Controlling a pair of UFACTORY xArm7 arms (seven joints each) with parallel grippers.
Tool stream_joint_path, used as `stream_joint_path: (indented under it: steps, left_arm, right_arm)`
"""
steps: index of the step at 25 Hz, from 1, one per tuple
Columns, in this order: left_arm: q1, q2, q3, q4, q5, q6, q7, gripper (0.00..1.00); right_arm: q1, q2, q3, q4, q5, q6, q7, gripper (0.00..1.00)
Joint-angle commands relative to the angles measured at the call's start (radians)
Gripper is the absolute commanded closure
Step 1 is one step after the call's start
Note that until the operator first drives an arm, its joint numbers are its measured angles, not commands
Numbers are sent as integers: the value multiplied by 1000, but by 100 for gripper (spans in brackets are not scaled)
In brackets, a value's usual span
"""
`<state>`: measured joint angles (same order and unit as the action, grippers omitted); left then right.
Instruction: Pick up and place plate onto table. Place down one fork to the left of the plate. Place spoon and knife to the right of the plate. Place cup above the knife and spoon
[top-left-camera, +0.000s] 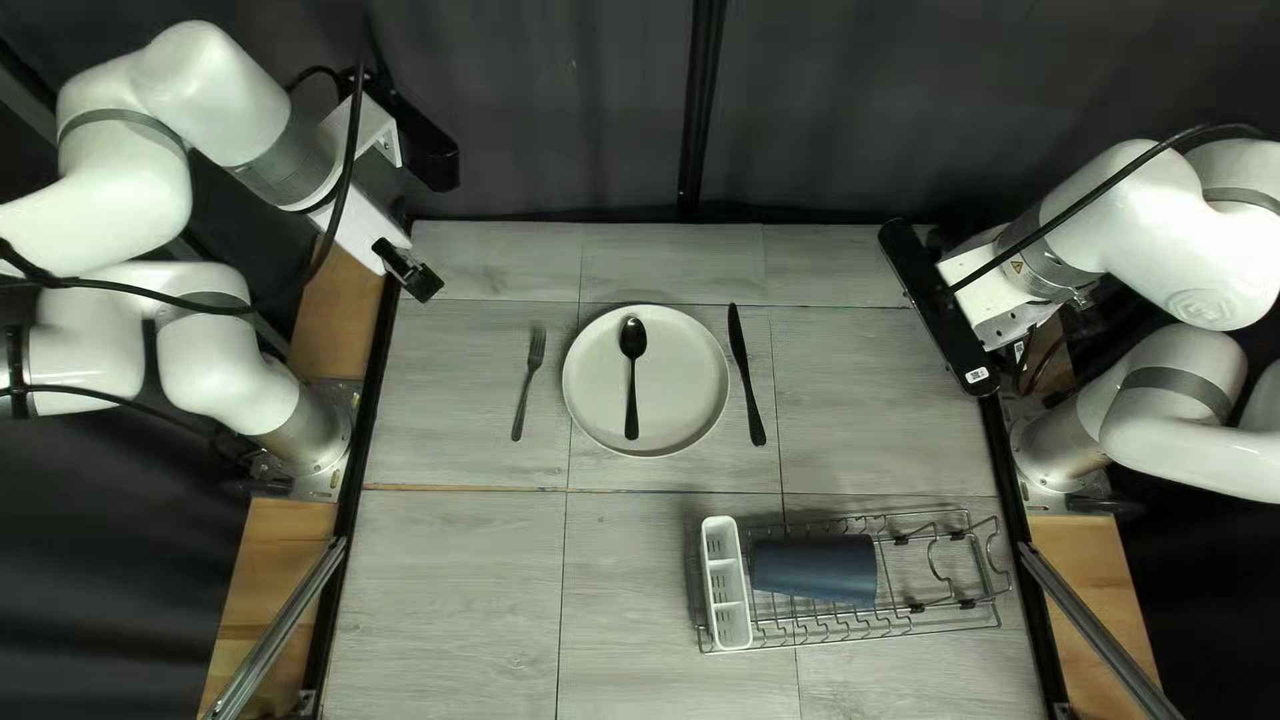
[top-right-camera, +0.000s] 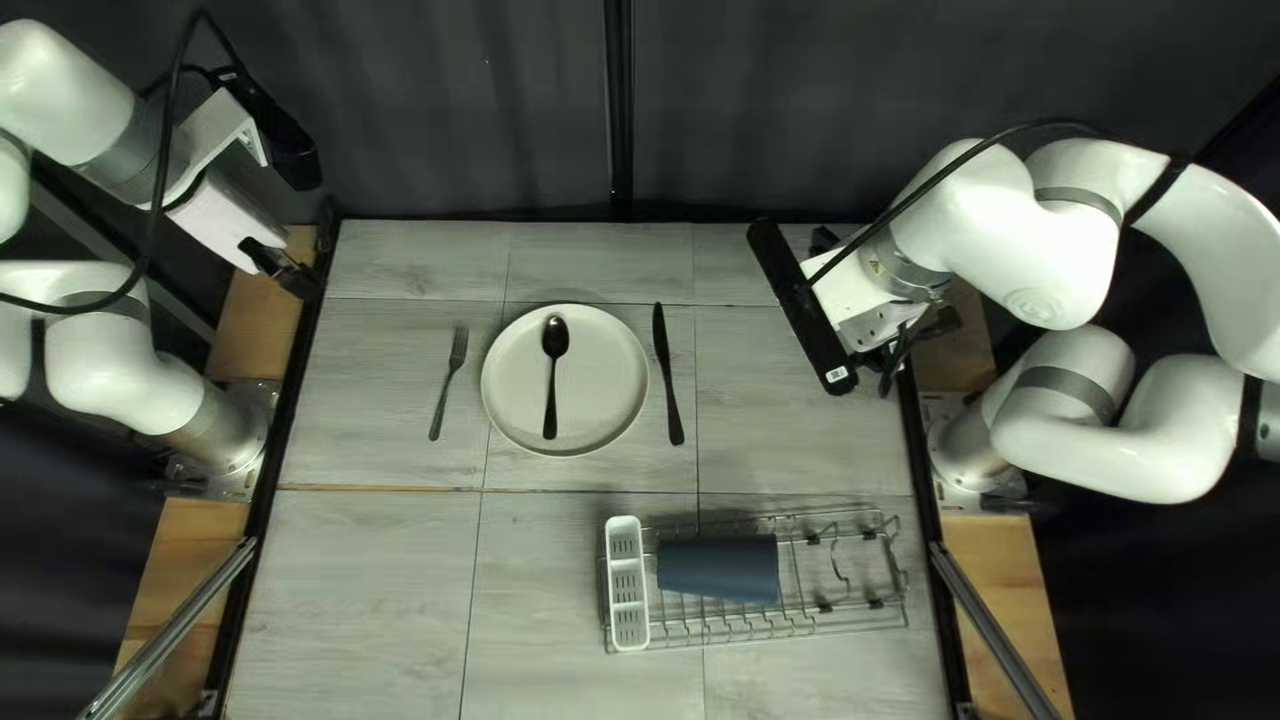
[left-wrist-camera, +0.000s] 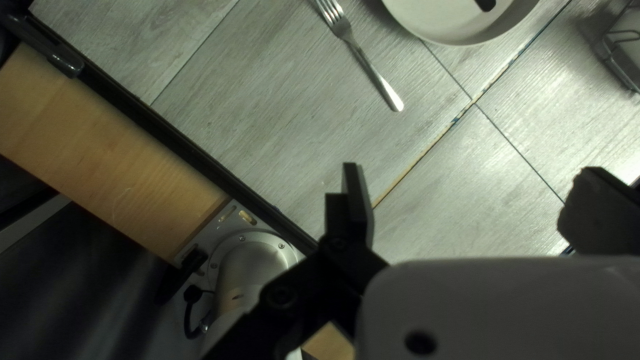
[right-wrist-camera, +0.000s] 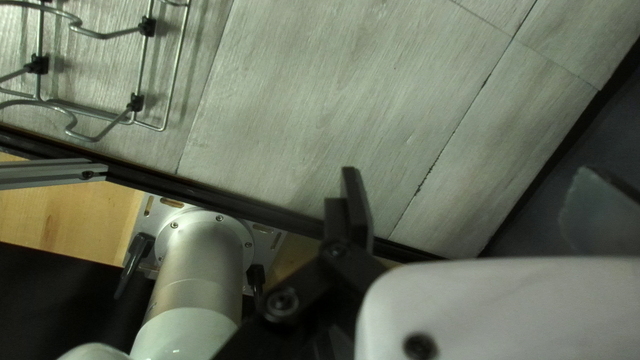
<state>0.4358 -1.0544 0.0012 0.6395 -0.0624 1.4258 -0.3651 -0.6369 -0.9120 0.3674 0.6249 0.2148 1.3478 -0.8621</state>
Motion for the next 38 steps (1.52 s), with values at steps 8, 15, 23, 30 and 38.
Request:
stream_joint_path:
  steps: [8, 15, 23, 30, 38]
  left_arm:
    - [0, 0, 0, 0, 0, 0, 0, 0]
    - [0, 0, 0, 0, 0, 0, 0, 0]
    - [0, 0, 0, 0, 0, 0, 0, 0]
    - [0, 0, 0, 0, 0, 0, 0, 0]
    - [0, 0, 0, 0, 0, 0, 0, 0]
  right_arm:
    - [-15, 546, 94, 183, -113, -294, -287, 0]
    - [-1, 901, 152, 372, -292, -385, -309, 0]
    - [38, 1188, 137, 549, -442, -446, -389, 0]
    - [89, 1381, 122, 694, -536, -470, -460, 0]
    - [115, 1523, 106, 799, -580, -491, -516, 0]
